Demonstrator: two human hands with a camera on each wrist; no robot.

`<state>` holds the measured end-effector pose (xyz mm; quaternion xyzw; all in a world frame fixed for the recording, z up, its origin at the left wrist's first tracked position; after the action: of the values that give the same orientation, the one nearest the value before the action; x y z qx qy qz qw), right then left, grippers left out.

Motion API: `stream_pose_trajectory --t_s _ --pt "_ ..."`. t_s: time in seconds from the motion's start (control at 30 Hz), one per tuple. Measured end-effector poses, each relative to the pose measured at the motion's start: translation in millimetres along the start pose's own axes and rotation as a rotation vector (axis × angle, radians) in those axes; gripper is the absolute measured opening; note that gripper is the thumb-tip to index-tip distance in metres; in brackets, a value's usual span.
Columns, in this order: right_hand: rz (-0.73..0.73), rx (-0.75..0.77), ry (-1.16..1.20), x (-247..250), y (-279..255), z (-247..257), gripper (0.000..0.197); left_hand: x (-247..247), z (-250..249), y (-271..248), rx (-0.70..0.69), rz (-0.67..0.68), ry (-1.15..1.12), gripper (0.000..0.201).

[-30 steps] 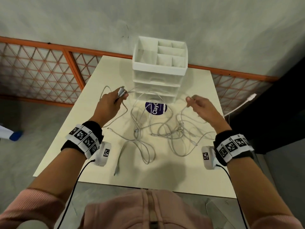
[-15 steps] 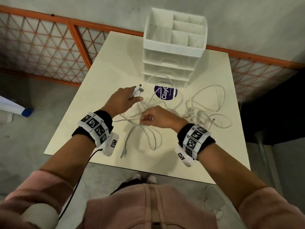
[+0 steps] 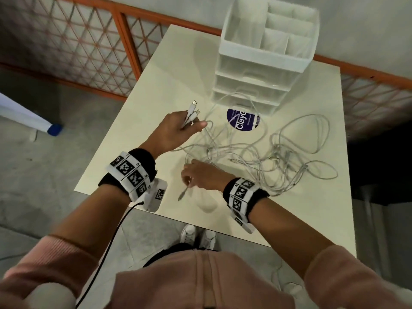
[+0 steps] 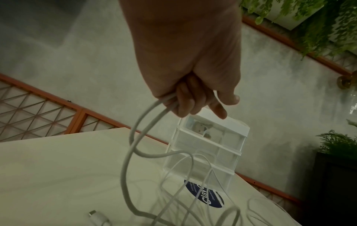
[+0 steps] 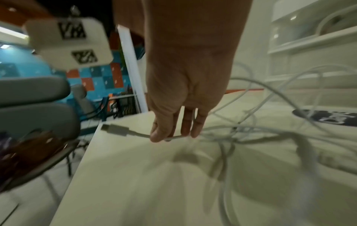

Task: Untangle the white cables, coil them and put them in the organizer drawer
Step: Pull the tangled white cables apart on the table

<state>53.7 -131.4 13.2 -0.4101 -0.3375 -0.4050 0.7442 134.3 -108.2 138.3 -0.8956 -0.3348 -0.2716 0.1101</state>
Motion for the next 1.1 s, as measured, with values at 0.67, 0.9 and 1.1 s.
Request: stream_pose_trajectory --t_s 0.67,0.9,1.1 --pt "-0.715 -0.176 0.921 142 -65 -40 0.028 -24 -11 10 0.041 -0.023 -0.263 0.022" --pt "-0.434 -0.079 0.924 129 -45 -11 0.054 -11 -63 12 0.008 0.016 -0.522 0.035" --pt "-0.310 -0.115 0.624 110 -42 -20 0.015 25 -93 13 -0.132 0.002 -0.672 0.035"
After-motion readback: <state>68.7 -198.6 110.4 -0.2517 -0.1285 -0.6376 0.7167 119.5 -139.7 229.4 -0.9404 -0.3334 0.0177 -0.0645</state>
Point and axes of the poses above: each hand's wrist, its own y-axis towards the middle knuckle, its own x-axis out of the back of the hand, z = x × y, the point moved 7 cm from there along y, towards the middle knuckle, and after that the axes turned 5 degrees about x, right-handed, at the moved point
